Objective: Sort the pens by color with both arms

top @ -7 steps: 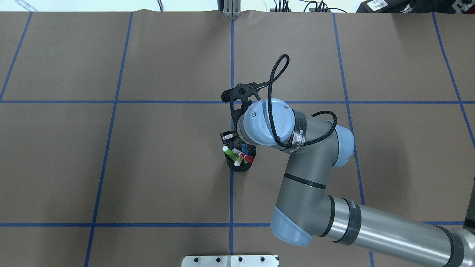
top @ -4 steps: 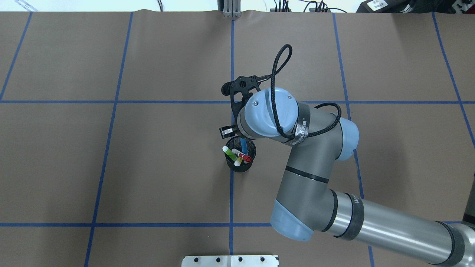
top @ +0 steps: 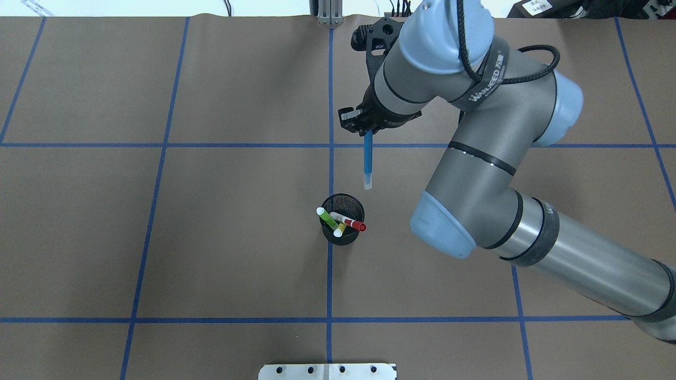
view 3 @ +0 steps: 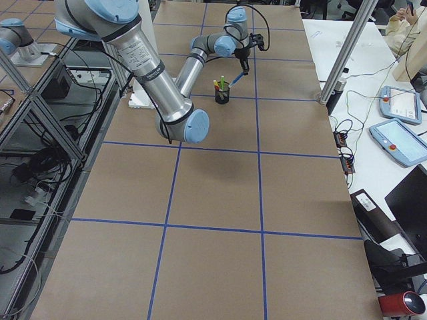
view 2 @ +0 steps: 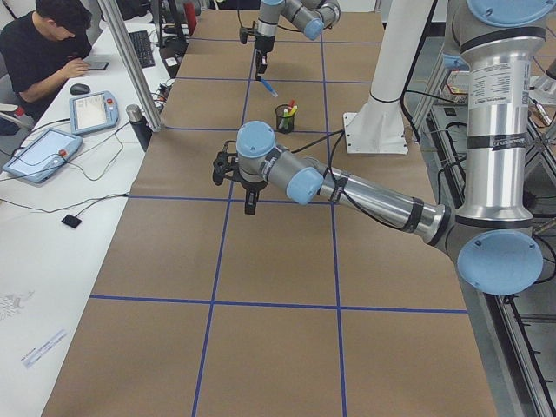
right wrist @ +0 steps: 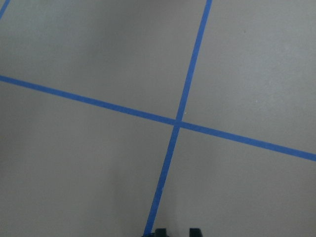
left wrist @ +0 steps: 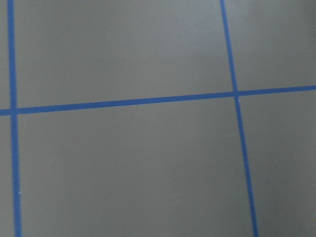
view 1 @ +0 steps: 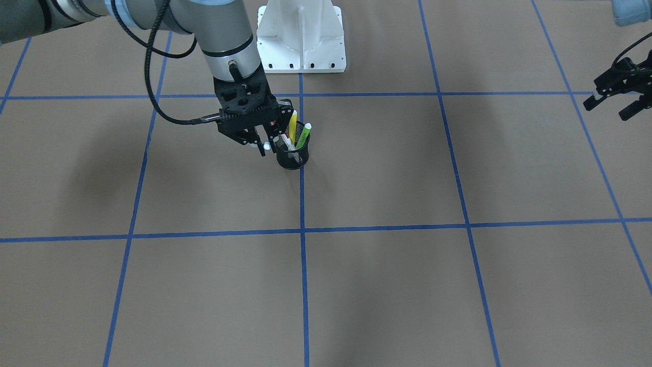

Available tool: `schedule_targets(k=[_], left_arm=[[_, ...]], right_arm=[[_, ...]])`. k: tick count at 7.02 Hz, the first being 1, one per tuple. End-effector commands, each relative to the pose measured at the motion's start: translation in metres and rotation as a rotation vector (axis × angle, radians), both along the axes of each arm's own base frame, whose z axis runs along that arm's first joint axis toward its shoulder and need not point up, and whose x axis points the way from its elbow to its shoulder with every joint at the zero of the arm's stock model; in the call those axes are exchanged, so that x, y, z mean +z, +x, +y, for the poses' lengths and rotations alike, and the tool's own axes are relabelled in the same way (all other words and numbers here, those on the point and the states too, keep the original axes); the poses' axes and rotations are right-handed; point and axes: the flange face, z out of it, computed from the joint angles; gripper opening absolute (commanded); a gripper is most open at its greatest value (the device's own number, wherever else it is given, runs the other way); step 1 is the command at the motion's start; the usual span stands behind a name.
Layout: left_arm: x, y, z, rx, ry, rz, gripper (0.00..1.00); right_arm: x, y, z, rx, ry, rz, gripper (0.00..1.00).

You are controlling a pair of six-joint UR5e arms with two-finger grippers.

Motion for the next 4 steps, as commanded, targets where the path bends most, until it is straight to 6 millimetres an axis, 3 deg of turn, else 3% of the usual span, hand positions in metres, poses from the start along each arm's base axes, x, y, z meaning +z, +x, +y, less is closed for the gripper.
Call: schedule_targets(k=[1, 2, 4], left_arm=[[-0.054, 0.051, -0.02, 0.01, -0.041, 0.05, 0.99], [-0.098, 0.097, -0.028, 0.022, -0.107, 0.093, 0.99], [-0.189, 0.186, -0.024, 0.032, -0.277, 0.142, 0.99]], right_arm=[[0.005, 0.035, -0.032, 0.022, -0.04, -0.011, 0.06], [0.018, 0.031, -0.049, 0.039, -0.071, 0.014, 0.06], [0.021, 0.015, -0.087, 0.05, -0.141, 0.037, 0.04]])
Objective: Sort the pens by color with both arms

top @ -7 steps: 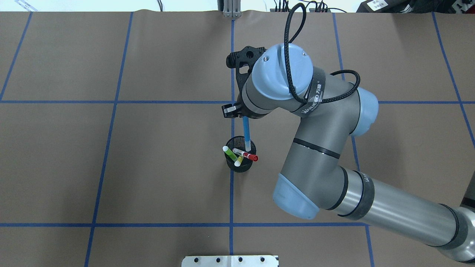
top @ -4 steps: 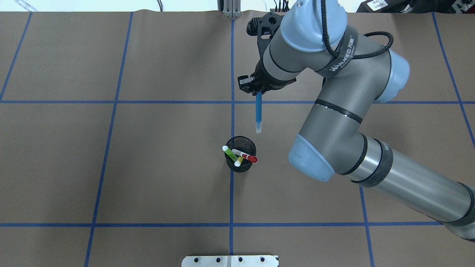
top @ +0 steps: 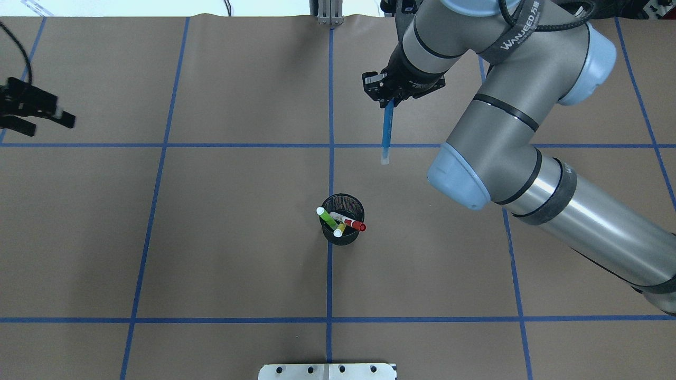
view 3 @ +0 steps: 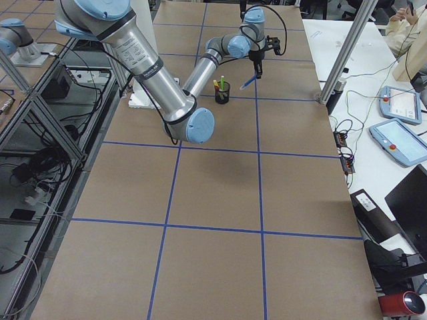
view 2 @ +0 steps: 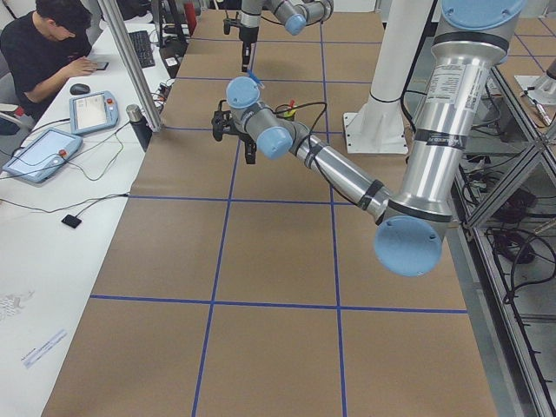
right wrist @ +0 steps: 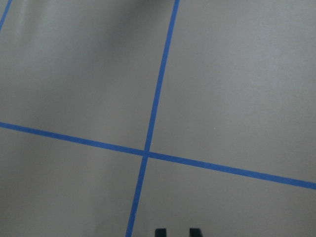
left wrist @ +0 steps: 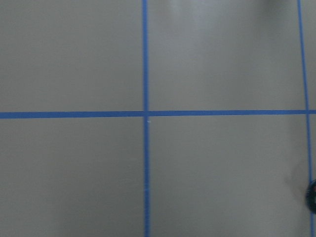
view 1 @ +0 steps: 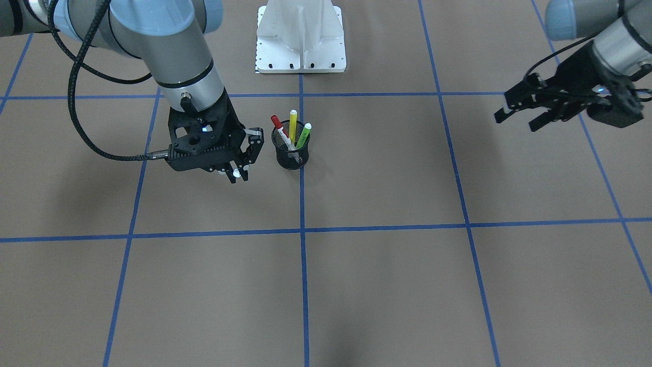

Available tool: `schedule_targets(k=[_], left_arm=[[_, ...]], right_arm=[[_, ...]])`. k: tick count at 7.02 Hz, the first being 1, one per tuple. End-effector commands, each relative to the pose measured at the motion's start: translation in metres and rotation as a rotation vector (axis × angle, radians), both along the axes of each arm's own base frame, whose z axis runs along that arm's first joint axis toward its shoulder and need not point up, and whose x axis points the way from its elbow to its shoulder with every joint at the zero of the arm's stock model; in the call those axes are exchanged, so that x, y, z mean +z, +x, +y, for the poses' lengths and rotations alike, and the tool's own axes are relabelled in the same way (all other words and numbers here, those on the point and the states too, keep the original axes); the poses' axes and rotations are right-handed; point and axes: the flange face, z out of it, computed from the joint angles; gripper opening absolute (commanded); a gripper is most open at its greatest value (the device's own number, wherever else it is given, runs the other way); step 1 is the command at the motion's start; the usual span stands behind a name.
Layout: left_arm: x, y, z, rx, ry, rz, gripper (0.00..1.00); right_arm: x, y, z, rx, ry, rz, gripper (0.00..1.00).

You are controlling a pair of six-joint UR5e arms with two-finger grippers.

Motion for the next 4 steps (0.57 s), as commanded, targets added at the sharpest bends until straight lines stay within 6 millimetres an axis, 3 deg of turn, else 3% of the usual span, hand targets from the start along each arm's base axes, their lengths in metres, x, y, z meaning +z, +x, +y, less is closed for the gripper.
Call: schedule_targets(k=[1, 2, 3, 4], left_arm=[[-0.098, 0.085, 0.004, -0.014, -0.136, -0.018, 0.99], [-0.137, 0.114, 0.009, -0.009, -0.166, -0.072, 0.99], [-0.164, 0.128, 0.007, -0.003, -0.183, -0.097, 0.99], [-0.183, 0.152, -0.011, 0.0, -0.209, -0.108, 0.98]], right_arm=[[-0.002, -0.015, -0.041, -0.008, -0.08, 0.012, 0.03], [-0.006, -0.031, -0.058, -0.026, -0.114, 0.023, 0.04], [-0.001, -0.041, -0.065, -0.048, -0.142, 0.031, 0.03], [0.003, -0.059, -0.075, -0.076, -0.171, 0.049, 0.02]])
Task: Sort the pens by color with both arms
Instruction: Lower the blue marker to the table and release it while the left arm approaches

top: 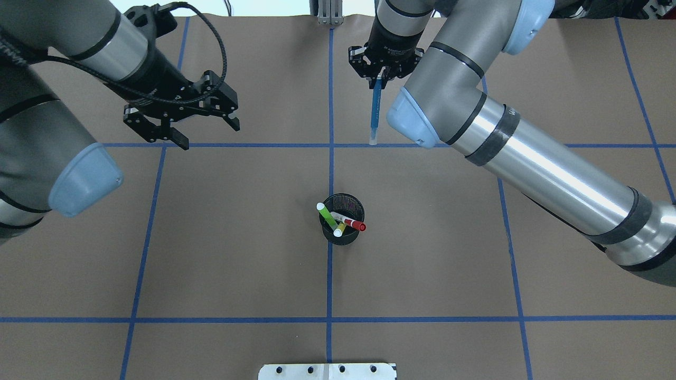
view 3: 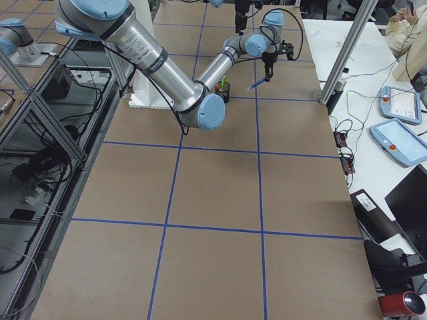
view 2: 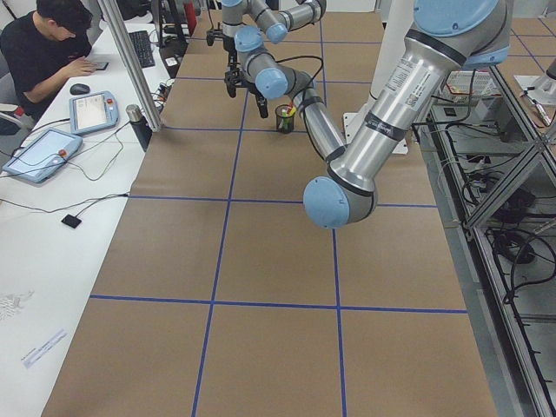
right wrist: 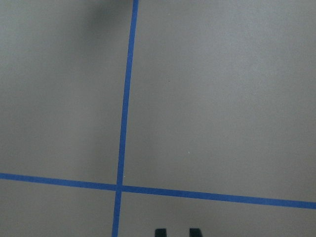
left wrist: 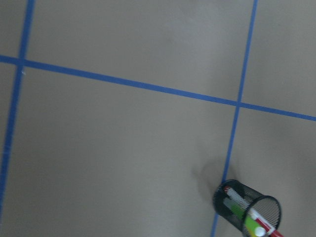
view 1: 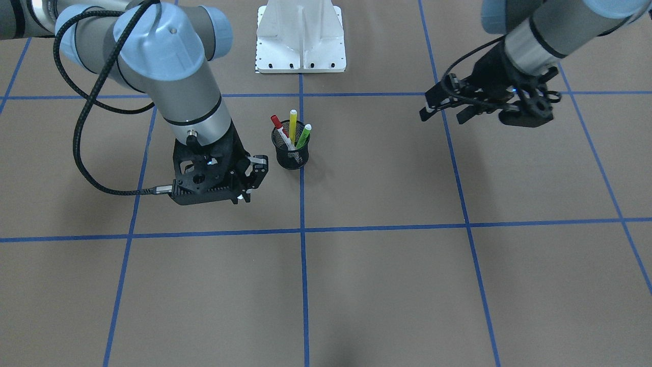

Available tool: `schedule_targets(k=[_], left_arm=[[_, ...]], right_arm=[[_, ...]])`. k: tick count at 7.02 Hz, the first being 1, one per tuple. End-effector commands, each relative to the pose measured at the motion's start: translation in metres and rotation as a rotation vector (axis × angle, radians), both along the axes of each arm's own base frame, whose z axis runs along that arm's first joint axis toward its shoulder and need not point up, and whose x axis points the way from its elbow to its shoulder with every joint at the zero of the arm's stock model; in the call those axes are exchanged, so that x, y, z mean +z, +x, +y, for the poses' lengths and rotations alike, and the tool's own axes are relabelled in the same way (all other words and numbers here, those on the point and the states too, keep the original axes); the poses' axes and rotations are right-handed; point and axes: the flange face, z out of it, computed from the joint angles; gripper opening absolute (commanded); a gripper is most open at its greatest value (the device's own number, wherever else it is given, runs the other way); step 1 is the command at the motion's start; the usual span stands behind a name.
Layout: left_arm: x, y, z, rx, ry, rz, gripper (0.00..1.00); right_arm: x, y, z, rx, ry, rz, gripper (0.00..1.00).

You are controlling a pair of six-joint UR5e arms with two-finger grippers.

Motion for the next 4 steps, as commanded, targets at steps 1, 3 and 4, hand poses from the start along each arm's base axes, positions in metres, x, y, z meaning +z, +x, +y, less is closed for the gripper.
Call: schedule_targets(k=[1, 3, 4], left_arm=[[-0.051, 0.049, -0.026, 0.006, -0.055, -0.029, 0.98], [-0.063, 0.072, -0.031, -0.006, -0.061, -0.051, 0.98], [-0.064, 0.072, -0.031, -0.006, -0.059, -0.05, 0.98]], right_arm=[[0.016, -0.029, -0.012, -0.087, -0.026, 0.028, 0.03], [0.05, -0.062, -0.006, -0.164, -0.042, 0.076, 0.02], [0.057, -0.075, 0.0, -0.173, -0.06, 0.087, 0.03]])
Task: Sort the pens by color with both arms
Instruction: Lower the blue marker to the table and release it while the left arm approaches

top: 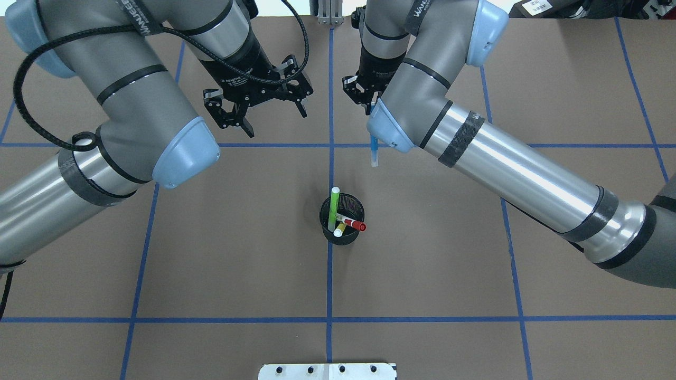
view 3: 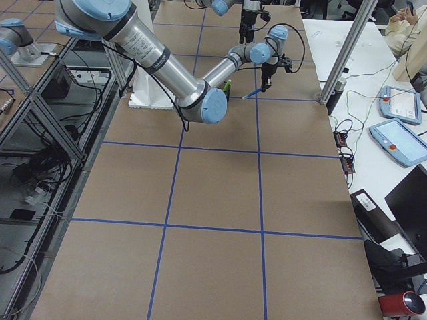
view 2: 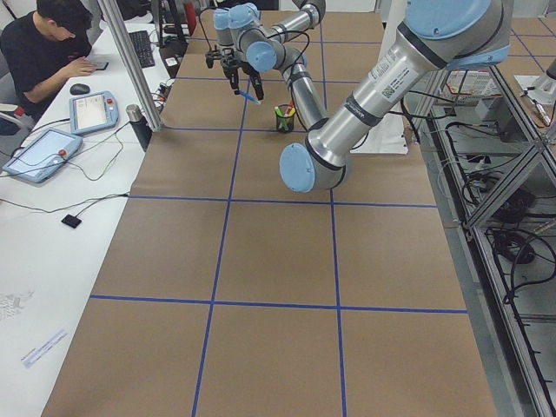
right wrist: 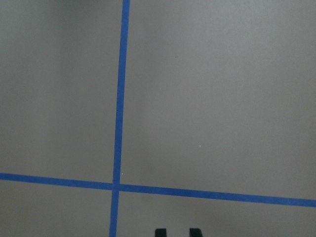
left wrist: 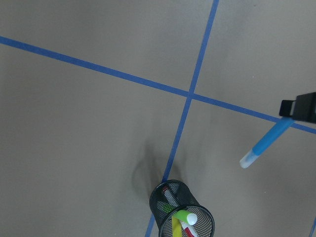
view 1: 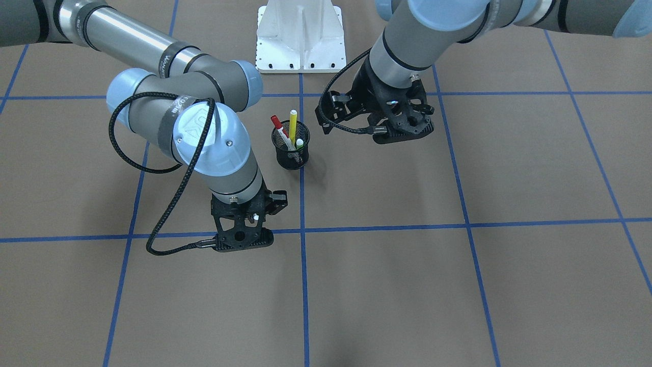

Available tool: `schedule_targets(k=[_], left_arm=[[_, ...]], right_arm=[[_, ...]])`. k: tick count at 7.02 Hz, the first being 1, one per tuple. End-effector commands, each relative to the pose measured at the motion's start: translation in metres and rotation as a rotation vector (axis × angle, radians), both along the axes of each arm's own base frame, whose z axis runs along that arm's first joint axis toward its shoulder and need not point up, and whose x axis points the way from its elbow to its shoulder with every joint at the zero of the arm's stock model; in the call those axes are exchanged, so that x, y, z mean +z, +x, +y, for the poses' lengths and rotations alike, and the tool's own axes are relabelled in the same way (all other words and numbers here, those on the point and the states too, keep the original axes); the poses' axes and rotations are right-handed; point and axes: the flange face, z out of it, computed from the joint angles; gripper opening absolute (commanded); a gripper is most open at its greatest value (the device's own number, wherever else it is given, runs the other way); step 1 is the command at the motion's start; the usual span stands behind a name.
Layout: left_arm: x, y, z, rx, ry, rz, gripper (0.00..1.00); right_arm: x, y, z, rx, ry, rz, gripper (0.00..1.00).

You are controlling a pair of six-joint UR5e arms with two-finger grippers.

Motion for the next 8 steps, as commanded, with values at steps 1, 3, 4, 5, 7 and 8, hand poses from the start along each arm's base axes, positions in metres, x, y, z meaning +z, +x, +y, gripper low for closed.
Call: schedule_targets(k=[1, 3, 4, 5, 7, 8], left_arm=[[-0.004, 0.005, -0.001, -0.002, 0.001, -0.003, 0.98], [-0.005, 0.004, -0.001, -0.003, 0.002, -0.004, 0.98], [-0.006, 0.004, 0.0, -0.003, 0.004, -0.002, 0.98], [-0.005, 0.004, -0.001, -0.003, 0.003, -0.003, 0.98], [-0.004, 0.004, -0.001, -0.003, 0.002, -0.004, 0.98], [-0.004, 0.007, 0.001, 0.001, -0.006, -0.01, 0.97]], right_arm=[[0.015, -0.03, 0.015, -0.035, -0.021, 0.028, 0.04], [0.027, -0.041, 0.024, -0.053, -0.029, 0.039, 0.04], [0.028, -0.041, 0.024, -0.053, -0.03, 0.04, 0.06], [0.037, -0.043, 0.026, -0.055, -0.015, 0.031, 0.54], [0.033, -0.042, 0.024, -0.041, 0.023, 0.014, 0.97], [0.023, -0.014, 0.002, -0.014, 0.048, -0.017, 0.98]])
